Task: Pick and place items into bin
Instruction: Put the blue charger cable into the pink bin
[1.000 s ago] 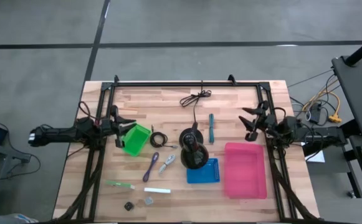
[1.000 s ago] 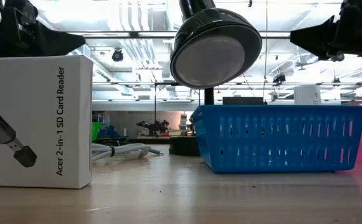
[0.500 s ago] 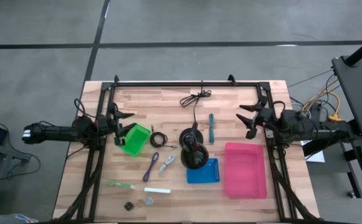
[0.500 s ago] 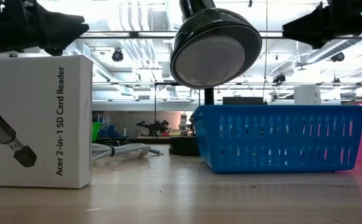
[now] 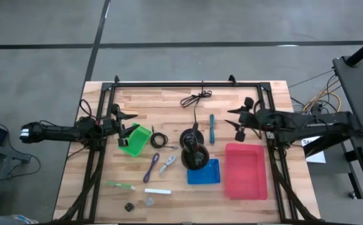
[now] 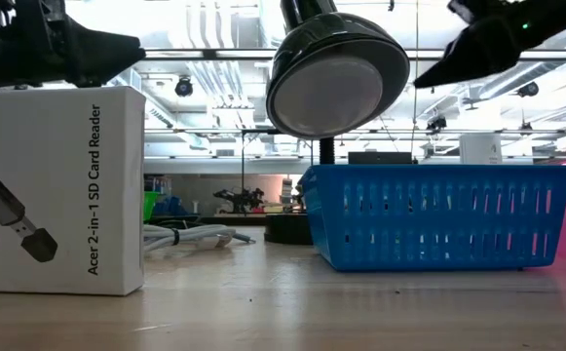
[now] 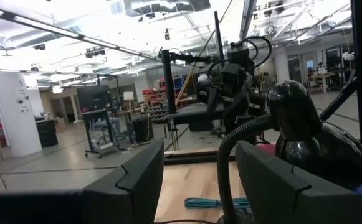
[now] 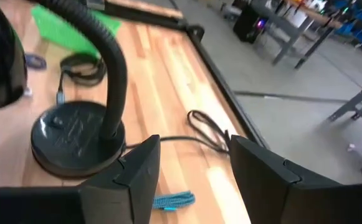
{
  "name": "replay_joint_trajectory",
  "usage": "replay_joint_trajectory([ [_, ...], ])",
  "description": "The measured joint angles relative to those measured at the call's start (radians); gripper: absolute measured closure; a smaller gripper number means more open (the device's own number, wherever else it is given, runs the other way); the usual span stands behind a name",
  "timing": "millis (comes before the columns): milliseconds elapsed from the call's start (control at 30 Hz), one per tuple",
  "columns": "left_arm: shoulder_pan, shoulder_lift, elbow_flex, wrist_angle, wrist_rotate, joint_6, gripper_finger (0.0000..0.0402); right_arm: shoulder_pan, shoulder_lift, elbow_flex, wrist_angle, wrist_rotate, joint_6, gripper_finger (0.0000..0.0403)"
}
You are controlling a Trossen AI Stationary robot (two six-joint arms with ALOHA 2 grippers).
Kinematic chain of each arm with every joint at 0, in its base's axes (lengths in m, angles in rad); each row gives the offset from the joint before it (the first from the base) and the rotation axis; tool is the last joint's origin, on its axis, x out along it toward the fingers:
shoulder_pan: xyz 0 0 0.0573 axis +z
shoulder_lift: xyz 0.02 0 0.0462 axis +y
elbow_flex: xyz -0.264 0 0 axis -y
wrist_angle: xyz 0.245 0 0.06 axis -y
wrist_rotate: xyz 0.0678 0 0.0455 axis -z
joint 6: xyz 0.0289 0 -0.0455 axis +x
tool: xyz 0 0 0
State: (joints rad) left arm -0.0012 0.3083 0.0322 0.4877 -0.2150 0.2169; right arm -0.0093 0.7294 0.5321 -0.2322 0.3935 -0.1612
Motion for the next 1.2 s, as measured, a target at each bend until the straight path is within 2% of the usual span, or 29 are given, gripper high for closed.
replay_joint_trajectory([
  [233, 0.000, 0.007, 0.001, 0.001, 0.000, 0.000, 0.0216, -0.001, 0.169, 0.026, 0.000, 0.002, 0.011, 0.0225],
  [400, 0.000, 0.005, 0.001, 0.001, 0.000, 0.000, 0.0216, -0.005, 0.260, 0.054, -0.012, 0.002, 0.119, 0.0230],
  [500, 0.000, 0.009, 0.001, 0.001, 0.001, 0.000, 0.0216, -0.006, 0.301, 0.072, -0.052, 0.002, 0.123, 0.0232],
  [667, 0.000, 0.010, 0.001, 0.001, 0.001, 0.000, 0.0216, -0.012, 0.361, 0.085, -0.055, 0.000, 0.068, 0.0232],
  [800, 0.000, 0.012, 0.001, 0.001, 0.001, 0.000, 0.0216, -0.028, 0.413, 0.086, -0.054, 0.002, -0.035, 0.0234],
  [1033, 0.000, 0.012, 0.001, 0.001, 0.001, 0.000, 0.0216, -0.070, 0.476, 0.086, -0.052, 0.078, -0.065, 0.0236],
  [1200, 0.000, 0.012, 0.001, 0.001, 0.001, 0.000, 0.0216, -0.126, 0.485, 0.118, -0.027, 0.079, 0.073, 0.0241],
])
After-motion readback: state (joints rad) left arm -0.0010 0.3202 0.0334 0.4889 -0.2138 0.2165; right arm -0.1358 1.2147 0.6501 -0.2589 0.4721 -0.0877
